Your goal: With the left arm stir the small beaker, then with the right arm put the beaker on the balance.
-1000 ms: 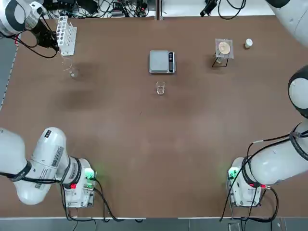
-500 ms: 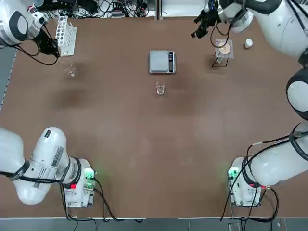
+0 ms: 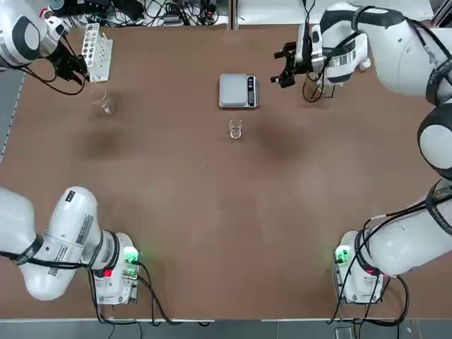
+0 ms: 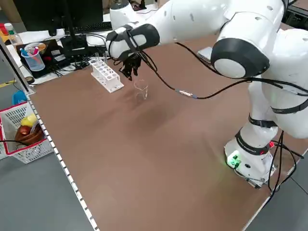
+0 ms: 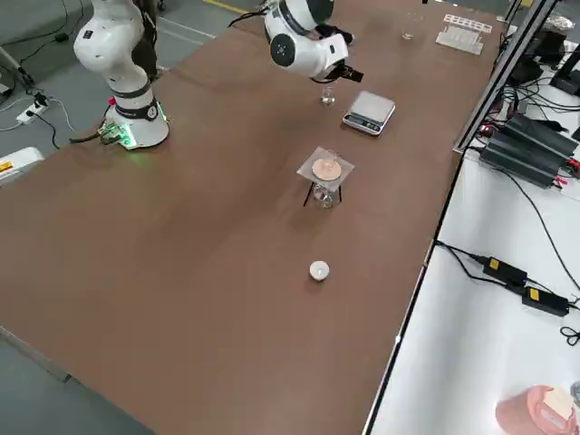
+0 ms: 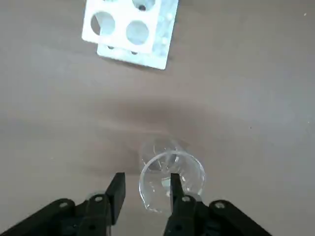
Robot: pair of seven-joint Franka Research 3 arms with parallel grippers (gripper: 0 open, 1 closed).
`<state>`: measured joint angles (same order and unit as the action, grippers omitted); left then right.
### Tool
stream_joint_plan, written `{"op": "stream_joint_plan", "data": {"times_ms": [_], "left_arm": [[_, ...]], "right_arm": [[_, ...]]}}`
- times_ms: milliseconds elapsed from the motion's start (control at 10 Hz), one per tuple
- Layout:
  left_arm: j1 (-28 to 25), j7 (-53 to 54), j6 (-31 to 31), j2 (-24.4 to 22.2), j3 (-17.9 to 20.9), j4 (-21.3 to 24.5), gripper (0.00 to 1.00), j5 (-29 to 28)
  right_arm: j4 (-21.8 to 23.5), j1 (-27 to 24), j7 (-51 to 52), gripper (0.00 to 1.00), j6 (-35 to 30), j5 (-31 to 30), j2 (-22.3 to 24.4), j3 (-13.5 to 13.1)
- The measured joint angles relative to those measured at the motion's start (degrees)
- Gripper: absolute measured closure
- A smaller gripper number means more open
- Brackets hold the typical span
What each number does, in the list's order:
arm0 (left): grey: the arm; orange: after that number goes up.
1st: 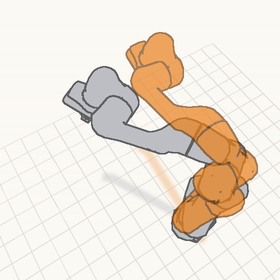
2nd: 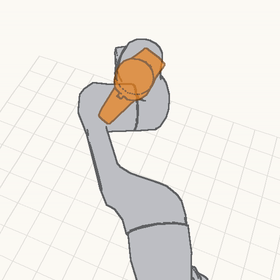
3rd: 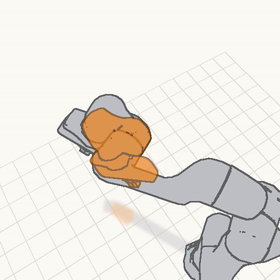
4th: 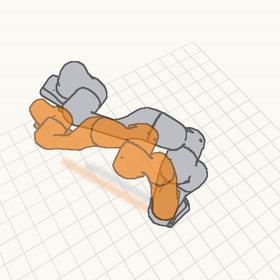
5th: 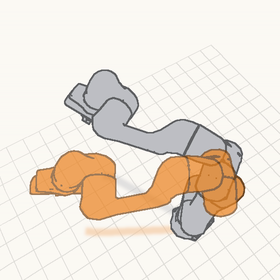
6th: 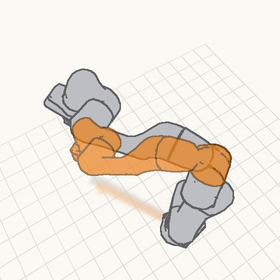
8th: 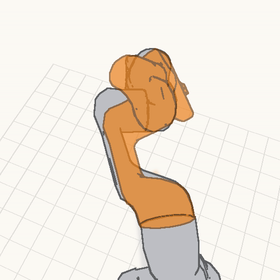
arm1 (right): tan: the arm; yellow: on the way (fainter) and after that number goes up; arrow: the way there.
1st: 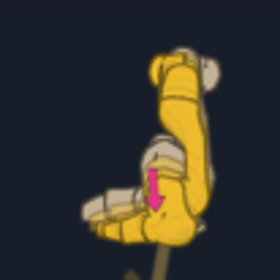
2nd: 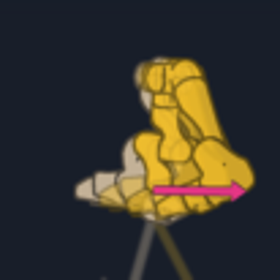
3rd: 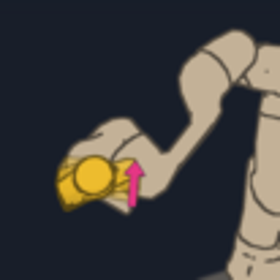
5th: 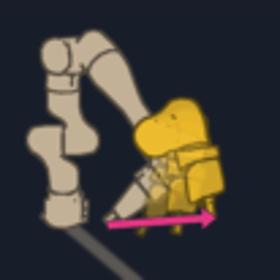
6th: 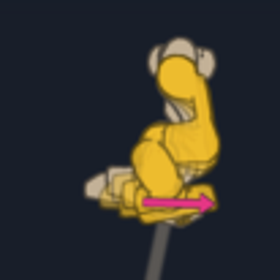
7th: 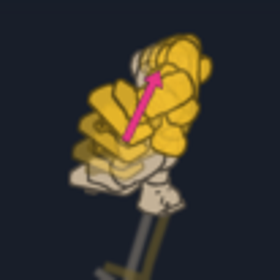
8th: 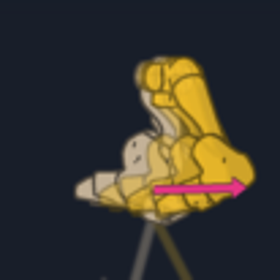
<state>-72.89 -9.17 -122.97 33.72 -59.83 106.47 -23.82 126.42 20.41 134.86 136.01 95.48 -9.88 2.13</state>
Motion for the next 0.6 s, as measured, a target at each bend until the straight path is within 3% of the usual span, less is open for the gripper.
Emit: {"op": "stream_joint_plan", "data": {"times_ms": [300, 600], "left_arm": [[-0.14, -0.17, 10.89, -6.12, -5.13, -5.98, 0.43, 0.00], [-0.11, -0.94, 20.97, -8.38, -11.69, -14.76, 0.28, 0.02]], "right_arm": [[3.91, 0.93, 13.77, 0.00, -7.85, 15.40, -3.99, 0.01], [7.04, 1.21, 21.94, 0.00, -15.16, 24.67, -7.82, -0.01]]}}
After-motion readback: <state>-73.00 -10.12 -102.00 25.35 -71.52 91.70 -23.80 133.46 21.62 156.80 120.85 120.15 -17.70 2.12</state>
